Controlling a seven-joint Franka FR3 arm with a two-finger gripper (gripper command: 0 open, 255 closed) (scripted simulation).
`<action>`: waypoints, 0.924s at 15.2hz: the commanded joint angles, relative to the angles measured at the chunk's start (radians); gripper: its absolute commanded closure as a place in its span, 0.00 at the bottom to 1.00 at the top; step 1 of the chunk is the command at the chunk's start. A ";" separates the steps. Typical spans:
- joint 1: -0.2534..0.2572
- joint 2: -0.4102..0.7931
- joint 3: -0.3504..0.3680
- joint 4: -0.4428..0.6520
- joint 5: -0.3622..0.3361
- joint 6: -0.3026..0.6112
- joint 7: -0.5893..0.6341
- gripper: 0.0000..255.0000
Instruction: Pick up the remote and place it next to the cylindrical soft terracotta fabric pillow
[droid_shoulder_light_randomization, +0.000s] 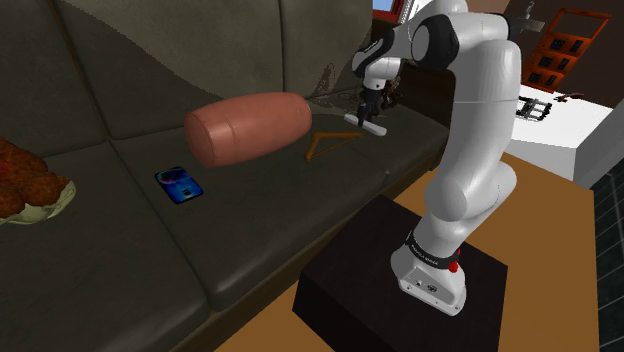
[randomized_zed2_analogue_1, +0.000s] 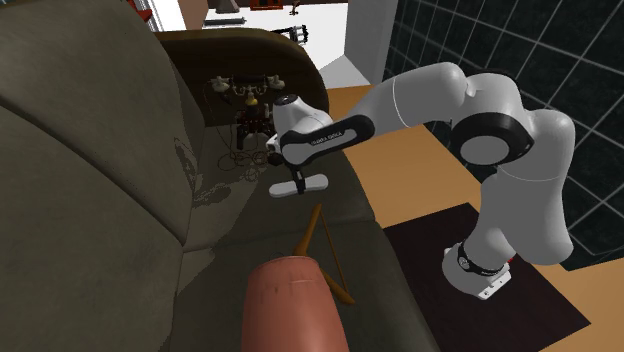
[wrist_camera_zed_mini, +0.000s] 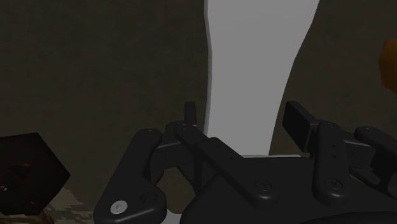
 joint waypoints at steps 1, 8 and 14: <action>0.002 -0.011 -0.003 0.007 -0.005 -0.017 0.003 1.00; 0.007 -0.050 -0.012 0.050 -0.025 -0.095 0.015 1.00; 0.010 -0.078 -0.018 0.095 -0.039 -0.166 0.023 1.00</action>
